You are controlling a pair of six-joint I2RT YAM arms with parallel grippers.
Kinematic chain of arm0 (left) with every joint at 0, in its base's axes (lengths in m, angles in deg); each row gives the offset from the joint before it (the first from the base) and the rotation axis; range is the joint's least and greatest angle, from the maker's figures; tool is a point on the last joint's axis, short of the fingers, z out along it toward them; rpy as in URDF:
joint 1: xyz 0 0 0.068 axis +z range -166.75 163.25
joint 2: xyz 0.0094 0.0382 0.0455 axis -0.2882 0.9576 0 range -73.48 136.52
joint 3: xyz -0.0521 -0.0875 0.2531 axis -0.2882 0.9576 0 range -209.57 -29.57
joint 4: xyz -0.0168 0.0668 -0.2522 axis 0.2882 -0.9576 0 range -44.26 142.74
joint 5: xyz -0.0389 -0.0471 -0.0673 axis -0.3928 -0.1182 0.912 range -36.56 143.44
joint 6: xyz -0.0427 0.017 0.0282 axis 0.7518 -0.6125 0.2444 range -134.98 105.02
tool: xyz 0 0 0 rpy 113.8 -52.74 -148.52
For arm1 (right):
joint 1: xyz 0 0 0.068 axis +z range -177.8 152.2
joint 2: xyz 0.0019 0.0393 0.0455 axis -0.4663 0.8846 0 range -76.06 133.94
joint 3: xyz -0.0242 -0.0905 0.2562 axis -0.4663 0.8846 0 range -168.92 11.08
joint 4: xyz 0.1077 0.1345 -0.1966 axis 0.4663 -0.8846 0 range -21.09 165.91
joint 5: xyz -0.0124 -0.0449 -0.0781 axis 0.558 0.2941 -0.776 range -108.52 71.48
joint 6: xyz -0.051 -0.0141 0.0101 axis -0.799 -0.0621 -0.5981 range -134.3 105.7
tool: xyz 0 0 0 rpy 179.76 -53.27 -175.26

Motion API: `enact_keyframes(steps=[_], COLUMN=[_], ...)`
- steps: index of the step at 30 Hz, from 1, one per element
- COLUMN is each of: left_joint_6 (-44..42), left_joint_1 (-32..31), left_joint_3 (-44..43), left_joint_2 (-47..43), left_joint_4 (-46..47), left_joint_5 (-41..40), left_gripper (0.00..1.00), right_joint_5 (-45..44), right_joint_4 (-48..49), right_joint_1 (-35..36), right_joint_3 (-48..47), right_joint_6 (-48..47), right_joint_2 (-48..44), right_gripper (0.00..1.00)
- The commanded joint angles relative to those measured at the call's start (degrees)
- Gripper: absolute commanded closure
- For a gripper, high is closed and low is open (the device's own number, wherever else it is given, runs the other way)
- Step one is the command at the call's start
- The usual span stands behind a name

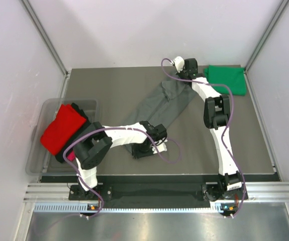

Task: Fold and stack the t-shirts
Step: Fold the tshirt

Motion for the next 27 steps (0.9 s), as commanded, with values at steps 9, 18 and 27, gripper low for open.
enact_keyframes(steps=[9,18,27], left_joint_6=[-0.8,-1.5,-1.9], left_joint_1=[-0.2,-1.2,-7.3], left_joint_3=[-2.0,-5.1,-9.0], left_joint_2=[2.4,0.9,4.0], left_joint_4=[0.3,-2.2,-3.9], left_joint_5=[4.2,10.1,15.2], left_gripper=[1.00,1.00,1.00], right_joint_5=[0.0,0.3,0.2], right_joint_4=[1.2,2.1,4.0], right_joint_1=[0.0,0.1,0.8], right_joint_3=[0.2,0.1,-3.3], right_joint_6=[-0.1,-0.4,-1.9], right_joint_2=[-2.0,-1.7,0.5], right_gripper=[1.00,1.00,1.00])
